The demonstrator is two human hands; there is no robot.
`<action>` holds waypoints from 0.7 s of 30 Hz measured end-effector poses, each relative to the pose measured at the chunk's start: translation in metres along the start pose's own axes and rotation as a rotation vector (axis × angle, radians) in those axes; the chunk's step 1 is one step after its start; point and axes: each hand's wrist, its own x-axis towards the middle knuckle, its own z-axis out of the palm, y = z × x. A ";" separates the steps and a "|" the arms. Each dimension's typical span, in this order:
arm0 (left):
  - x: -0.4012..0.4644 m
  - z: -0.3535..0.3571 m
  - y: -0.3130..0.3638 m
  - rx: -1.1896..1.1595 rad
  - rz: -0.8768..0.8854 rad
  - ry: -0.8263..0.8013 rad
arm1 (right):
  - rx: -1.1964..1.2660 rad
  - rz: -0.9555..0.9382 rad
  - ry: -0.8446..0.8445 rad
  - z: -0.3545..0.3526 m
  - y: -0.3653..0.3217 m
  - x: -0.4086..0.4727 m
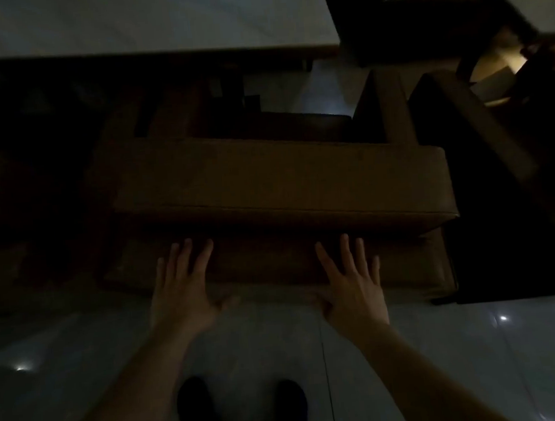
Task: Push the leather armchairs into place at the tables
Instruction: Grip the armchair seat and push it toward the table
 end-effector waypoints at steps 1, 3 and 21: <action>0.004 0.001 -0.001 0.009 0.007 0.021 | -0.015 0.020 0.006 0.001 0.001 0.002; 0.012 0.005 -0.005 0.018 -0.004 0.050 | -0.040 0.053 0.020 0.005 0.003 0.007; 0.017 0.037 0.005 -0.051 -0.023 0.247 | 0.059 0.028 0.091 0.005 0.021 0.009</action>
